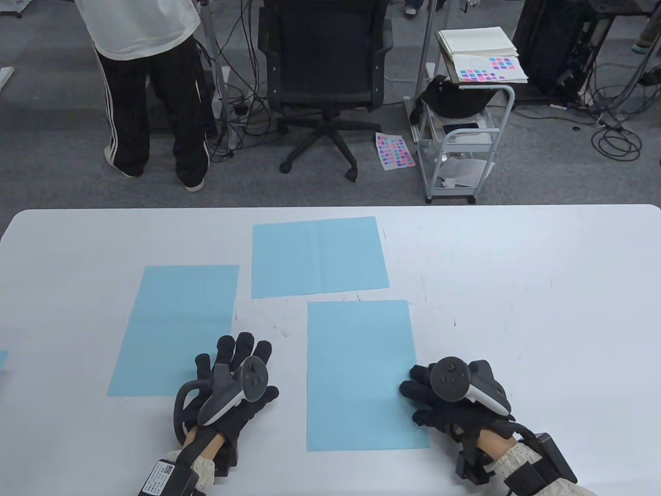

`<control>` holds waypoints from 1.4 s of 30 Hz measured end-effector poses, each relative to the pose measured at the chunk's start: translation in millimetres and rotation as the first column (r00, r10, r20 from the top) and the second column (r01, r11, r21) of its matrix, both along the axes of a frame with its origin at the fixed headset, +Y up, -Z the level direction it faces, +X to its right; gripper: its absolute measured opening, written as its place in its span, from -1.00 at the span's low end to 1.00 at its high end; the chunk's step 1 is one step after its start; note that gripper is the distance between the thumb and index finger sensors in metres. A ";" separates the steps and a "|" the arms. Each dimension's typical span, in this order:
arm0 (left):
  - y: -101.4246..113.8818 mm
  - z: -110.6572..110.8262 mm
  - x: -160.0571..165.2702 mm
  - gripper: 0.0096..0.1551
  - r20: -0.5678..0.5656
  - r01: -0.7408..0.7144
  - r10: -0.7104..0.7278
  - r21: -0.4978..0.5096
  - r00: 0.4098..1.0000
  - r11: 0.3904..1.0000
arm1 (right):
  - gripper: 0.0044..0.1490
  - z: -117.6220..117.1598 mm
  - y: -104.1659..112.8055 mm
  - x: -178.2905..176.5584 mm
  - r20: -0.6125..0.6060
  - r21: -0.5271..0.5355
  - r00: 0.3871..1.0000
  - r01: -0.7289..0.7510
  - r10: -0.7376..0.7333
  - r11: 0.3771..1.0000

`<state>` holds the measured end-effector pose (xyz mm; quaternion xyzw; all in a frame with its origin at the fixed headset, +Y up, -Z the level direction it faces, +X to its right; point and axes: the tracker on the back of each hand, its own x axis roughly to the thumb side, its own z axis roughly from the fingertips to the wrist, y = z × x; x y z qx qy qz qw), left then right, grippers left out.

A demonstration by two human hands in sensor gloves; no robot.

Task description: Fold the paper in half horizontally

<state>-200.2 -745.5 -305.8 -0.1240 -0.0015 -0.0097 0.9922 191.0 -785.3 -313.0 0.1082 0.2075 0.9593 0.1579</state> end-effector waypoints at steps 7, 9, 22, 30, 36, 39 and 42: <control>10.2 -7.6 13.5 0.07 0.002 -0.017 0.017 -0.020 1.000 1.000 | -0.18 -1.0 -3.3 1.5 -0.004 -0.040 1.000 -0.012 0.011 0.999; 14.6 -15.1 18.9 0.13 -0.012 -0.020 0.020 -0.039 1.000 0.999 | -0.19 -0.6 -2.5 1.2 -0.005 -0.041 1.000 -0.013 0.013 0.999; 5.5 -98.8 62.6 0.17 -0.064 0.012 -0.024 -0.185 0.998 0.983 | -0.19 -1.3 -2.6 0.6 -0.012 -0.053 1.000 -0.022 0.021 0.998; -21.1 -130.1 84.1 0.23 -0.136 -0.068 0.021 -0.346 0.990 0.936 | -0.19 -0.7 -3.1 0.9 -0.014 -0.067 1.000 -0.013 0.012 0.998; -32.4 -137.8 86.0 0.17 -0.168 -0.050 -0.013 -0.364 0.986 0.930 | -0.19 -1.2 -2.7 0.6 -0.015 -0.069 1.000 -0.014 0.013 0.997; -38.3 -138.9 83.7 0.14 -0.180 -0.047 -0.023 -0.374 0.983 0.926 | -0.19 -1.3 -2.6 0.5 -0.016 -0.070 1.000 -0.015 0.014 0.997; -40.2 -138.7 81.5 0.19 -0.190 -0.053 -0.020 -0.370 0.982 0.928 | -0.19 -1.4 -2.3 0.3 -0.016 -0.071 1.000 -0.017 0.016 0.997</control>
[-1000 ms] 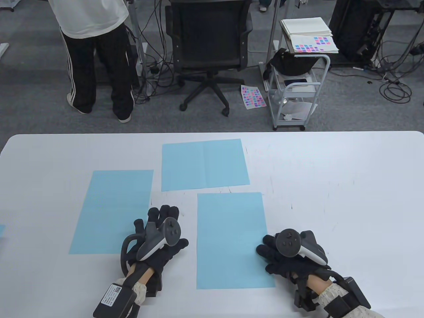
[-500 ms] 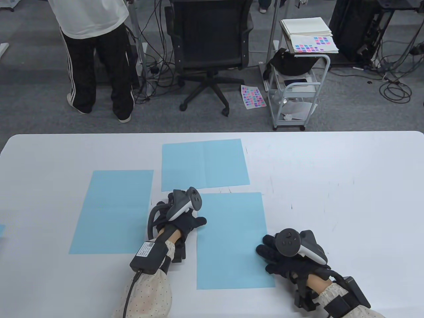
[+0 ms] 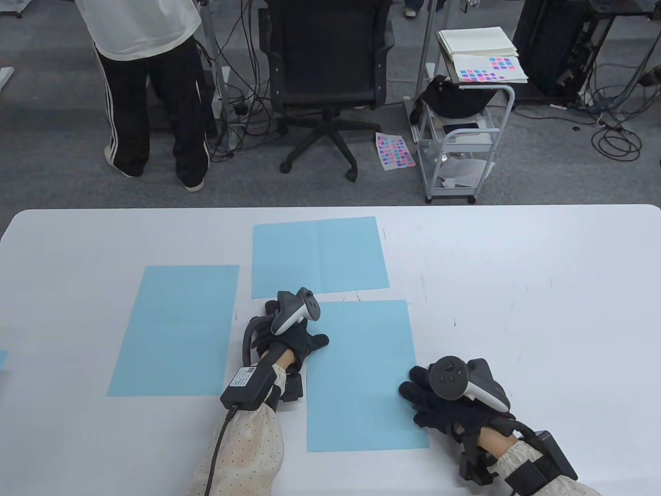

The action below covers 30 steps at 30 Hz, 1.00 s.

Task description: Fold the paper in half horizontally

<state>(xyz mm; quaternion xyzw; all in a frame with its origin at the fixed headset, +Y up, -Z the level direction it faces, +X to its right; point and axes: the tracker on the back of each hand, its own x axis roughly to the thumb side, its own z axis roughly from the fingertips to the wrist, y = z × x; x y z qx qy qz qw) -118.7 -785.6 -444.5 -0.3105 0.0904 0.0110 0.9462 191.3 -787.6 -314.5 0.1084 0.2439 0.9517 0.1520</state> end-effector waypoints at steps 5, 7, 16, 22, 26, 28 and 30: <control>-1.4 -0.6 -3.2 0.20 -0.010 -0.008 0.008 -0.002 1.000 1.000 | -0.19 -0.2 0.4 -0.4 0.000 0.000 1.000 -0.006 0.006 1.000; -2.7 -1.5 -3.5 0.15 -0.009 -0.013 0.013 -0.002 1.000 1.000 | -0.19 -0.2 0.5 -0.4 0.000 -0.001 1.000 -0.005 0.005 1.000; -1.5 -2.9 -2.0 0.04 -0.010 -0.055 0.055 -0.021 0.998 0.998 | -0.19 -0.4 0.7 -1.0 -0.002 -0.004 1.000 -0.001 0.001 1.000; -6.5 -7.3 -8.4 0.12 -0.044 -0.074 0.072 -0.054 0.996 0.996 | -0.19 -0.6 0.9 -1.2 -0.002 -0.006 1.000 -0.003 0.003 1.000; -7.6 -8.3 -10.2 0.02 -0.057 -0.047 0.045 -0.026 0.997 0.999 | -0.19 -0.6 1.1 -1.4 -0.002 -0.007 1.000 -0.003 0.003 1.000; -8.2 -9.9 -8.6 0.02 -0.084 -0.042 0.041 -0.020 0.996 0.999 | -0.19 -0.6 1.2 -1.6 -0.002 -0.007 1.000 -0.004 0.004 1.000; -9.2 -11.2 -6.0 -0.03 -0.082 -0.013 0.012 -0.020 0.997 1.000 | -0.19 -0.7 1.2 -1.7 -0.002 -0.007 1.000 -0.005 0.005 1.000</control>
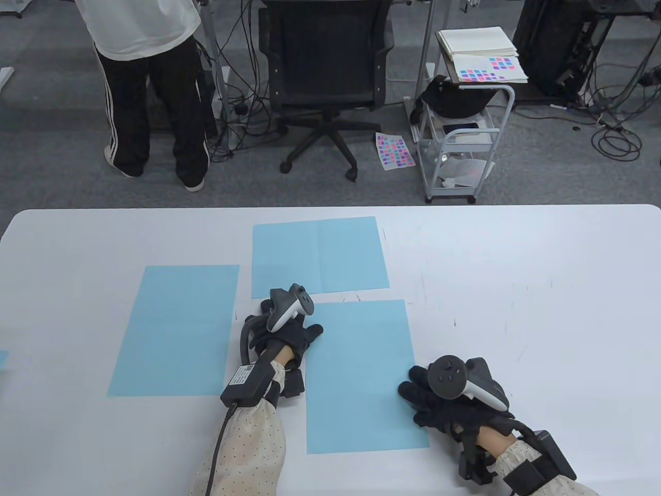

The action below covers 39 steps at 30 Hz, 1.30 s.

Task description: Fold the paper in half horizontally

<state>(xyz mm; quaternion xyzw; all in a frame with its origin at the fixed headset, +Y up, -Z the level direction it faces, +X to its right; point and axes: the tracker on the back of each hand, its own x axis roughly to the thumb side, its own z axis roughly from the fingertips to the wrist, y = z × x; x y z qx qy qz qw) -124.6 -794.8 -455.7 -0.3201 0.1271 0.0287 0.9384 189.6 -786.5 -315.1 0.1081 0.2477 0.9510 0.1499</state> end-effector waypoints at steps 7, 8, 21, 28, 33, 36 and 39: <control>2.9 1.6 5.6 -0.15 0.013 -0.007 0.007 0.001 1.000 1.000 | -0.20 0.0 0.0 -0.2 -0.001 -0.004 1.000 0.001 -0.001 1.000; 3.7 1.8 6.6 -0.16 0.017 -0.015 0.015 0.003 1.000 1.000 | -0.20 0.0 -0.1 -0.2 -0.001 -0.004 1.000 0.001 -0.001 1.000; 28.0 -0.6 4.4 0.01 -0.014 -0.244 0.244 0.011 0.970 0.970 | -0.20 -0.7 0.3 -0.6 -0.008 -0.006 1.000 -0.002 0.002 1.000; 43.0 -1.1 3.1 0.17 -0.020 -0.288 0.290 0.066 0.957 0.955 | -0.20 -0.6 0.6 -1.2 -0.007 -0.005 1.000 -0.008 0.008 1.000; 51.2 2.5 -1.1 -0.08 -0.021 -0.349 0.355 0.137 0.935 0.927 | -0.20 -0.6 0.4 -3.3 -0.008 -0.001 1.000 -0.024 0.024 1.000; 58.0 6.5 -2.7 -0.26 0.005 -0.343 0.348 0.182 0.938 0.922 | -0.20 -0.7 0.1 -5.5 -0.006 0.004 0.999 -0.039 0.039 0.999; 66.6 12.6 -4.0 -0.46 0.044 -0.327 0.326 0.234 0.944 0.915 | -0.20 -1.3 -0.2 -7.9 0.005 -0.003 0.999 -0.050 0.050 0.999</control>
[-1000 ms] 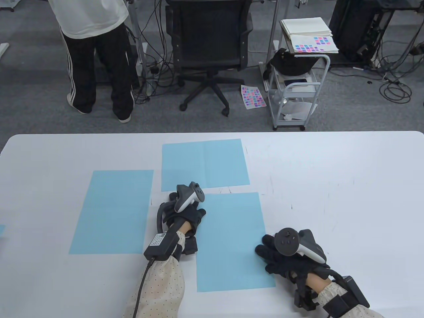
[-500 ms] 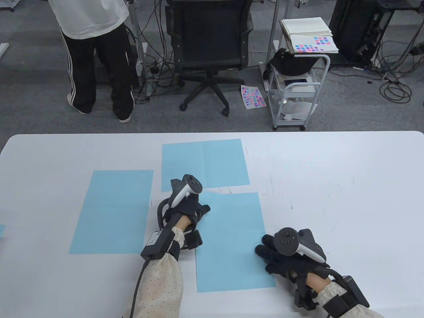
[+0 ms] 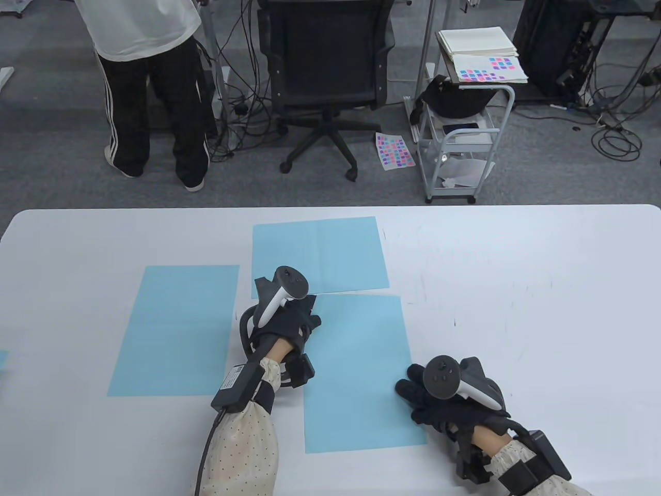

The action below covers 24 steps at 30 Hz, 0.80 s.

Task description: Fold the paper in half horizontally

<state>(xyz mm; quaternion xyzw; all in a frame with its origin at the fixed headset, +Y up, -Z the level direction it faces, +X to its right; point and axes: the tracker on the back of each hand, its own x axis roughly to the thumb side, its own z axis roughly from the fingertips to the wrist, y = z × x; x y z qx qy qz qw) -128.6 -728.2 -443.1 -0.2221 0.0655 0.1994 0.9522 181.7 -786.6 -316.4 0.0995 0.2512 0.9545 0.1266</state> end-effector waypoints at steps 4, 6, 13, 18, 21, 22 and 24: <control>11.4 10.4 -1.1 -0.54 0.020 -0.025 0.023 0.070 1.000 0.997 | -0.20 -1.7 0.0 -2.8 0.028 -0.003 0.999 -0.016 0.016 1.000; 15.1 14.9 -1.4 -0.55 0.034 -0.025 0.022 0.095 0.999 0.995 | -0.20 -2.5 0.0 -3.4 0.041 -0.008 0.999 -0.020 0.020 1.000; 17.9 38.7 -3.2 -0.53 0.132 -0.040 0.028 0.093 0.991 0.995 | -0.21 -2.7 0.3 -2.9 0.061 -0.027 0.998 -0.022 0.023 0.999; 12.4 58.0 -6.8 -0.54 0.184 -0.046 0.032 0.072 0.982 0.996 | -0.21 -4.1 0.0 -1.9 0.074 -0.040 0.997 -0.012 0.015 0.999; 5.9 70.9 -8.6 -0.55 0.228 -0.026 0.017 0.034 0.974 0.999 | -0.21 -4.6 0.2 -1.4 0.079 -0.054 0.997 -0.006 0.010 0.999; 3.6 75.3 -9.3 -0.55 0.237 -0.015 0.008 0.030 0.971 0.999 | -0.21 -4.6 0.3 -1.4 0.080 -0.056 0.997 -0.004 0.008 0.998; 0.4 82.6 -9.9 -0.55 0.252 0.002 -0.006 0.017 0.968 1.000 | -0.21 -4.7 0.3 -1.2 0.081 -0.057 0.997 -0.001 0.006 0.998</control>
